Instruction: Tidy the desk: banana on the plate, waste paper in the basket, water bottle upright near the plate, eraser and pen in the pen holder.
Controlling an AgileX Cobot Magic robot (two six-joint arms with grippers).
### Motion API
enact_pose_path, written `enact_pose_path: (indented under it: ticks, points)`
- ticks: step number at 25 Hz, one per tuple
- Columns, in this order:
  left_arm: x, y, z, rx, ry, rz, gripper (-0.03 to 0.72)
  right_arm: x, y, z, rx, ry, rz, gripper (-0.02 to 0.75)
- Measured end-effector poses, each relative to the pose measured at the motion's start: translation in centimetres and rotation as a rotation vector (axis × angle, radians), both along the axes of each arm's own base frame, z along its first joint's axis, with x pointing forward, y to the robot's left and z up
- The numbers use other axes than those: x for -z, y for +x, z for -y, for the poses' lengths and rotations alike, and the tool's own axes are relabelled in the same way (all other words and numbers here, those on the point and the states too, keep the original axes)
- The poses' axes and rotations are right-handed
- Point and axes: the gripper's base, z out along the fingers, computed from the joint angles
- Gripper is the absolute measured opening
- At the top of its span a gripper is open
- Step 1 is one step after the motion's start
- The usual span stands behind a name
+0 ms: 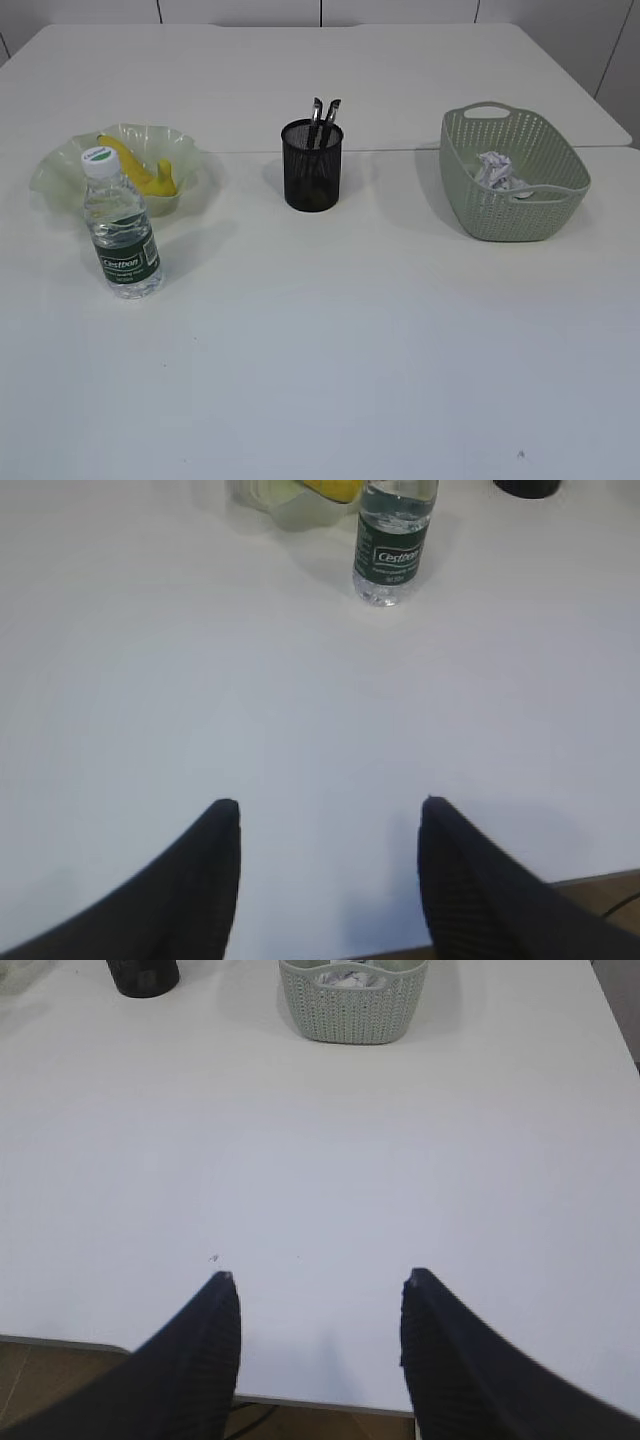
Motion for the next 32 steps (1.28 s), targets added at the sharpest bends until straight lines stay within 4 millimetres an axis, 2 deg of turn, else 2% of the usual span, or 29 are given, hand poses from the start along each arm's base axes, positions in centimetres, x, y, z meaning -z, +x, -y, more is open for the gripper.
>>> enact_pose_path:
  ticks: [4,14,21,32]
  points:
    - [0.2,0.4,0.1,0.006,-0.001,0.017,0.393,1.4,0.9,-0.1,-0.008,-0.014,-0.019,0.391]
    - [0.3,0.7,0.1,0.007,-0.001,0.038,0.396,1.7,1.3,0.1,-0.005,-0.059,-0.002,0.391]
    - [0.3,0.7,0.1,0.008,0.001,0.038,0.477,1.7,1.3,0.1,-0.006,-0.066,-0.002,0.391]
    - [0.3,0.7,0.1,0.008,0.001,0.038,0.485,1.7,1.3,0.1,-0.006,-0.066,-0.002,0.391]
